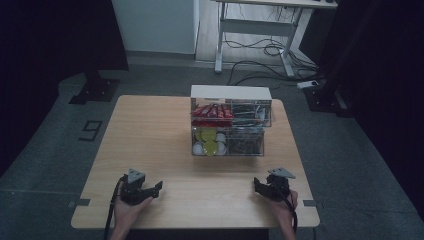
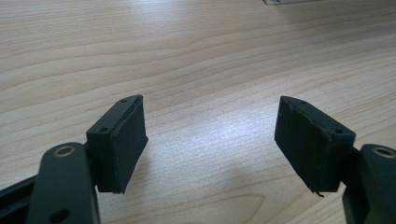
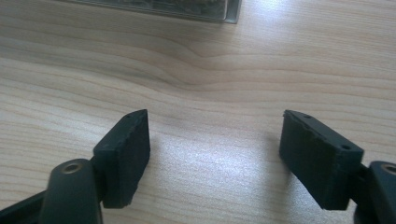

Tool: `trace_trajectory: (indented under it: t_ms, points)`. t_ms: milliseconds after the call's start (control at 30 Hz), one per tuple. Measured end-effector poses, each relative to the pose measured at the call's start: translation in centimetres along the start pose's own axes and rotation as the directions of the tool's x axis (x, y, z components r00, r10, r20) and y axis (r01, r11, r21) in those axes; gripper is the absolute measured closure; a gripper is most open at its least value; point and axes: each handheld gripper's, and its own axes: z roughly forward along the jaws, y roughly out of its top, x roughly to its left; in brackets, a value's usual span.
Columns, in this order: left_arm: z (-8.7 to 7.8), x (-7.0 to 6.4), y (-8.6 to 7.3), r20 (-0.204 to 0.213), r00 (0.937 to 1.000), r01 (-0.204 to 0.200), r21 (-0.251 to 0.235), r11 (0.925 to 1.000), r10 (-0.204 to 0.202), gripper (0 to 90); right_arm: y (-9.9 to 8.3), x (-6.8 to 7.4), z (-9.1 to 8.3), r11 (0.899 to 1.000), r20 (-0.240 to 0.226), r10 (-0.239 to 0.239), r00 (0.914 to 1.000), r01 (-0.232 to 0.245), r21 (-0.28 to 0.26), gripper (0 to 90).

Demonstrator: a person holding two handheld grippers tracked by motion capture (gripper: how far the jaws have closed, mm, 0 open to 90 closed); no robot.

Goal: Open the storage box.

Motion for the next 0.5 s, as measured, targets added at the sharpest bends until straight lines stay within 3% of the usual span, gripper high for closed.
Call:
trace_trajectory:
  t_ms: [167,267,500]
  points:
    - [-0.01,-0.09,-0.03,0.006,1.0000,0.004,-0.002,1.0000,-0.004,25.3,-0.02,-0.18,-0.11,1.000,0.001,0.000,1.0000,0.000,-0.007,32.9]
    - [-0.02,-0.36,0.03,0.041,0.9991,0.012,-0.003,0.9999,-0.012,25.2,-0.04,-0.35,-0.24,1.000,-0.001,0.005,1.0000,-0.005,-0.008,37.7]
    - [0.18,-0.48,-0.06,0.021,0.9998,-0.005,0.008,1.0000,0.005,25.2,-0.12,-0.76,-0.37,1.000,-0.001,0.018,0.9998,-0.018,-0.019,44.2]
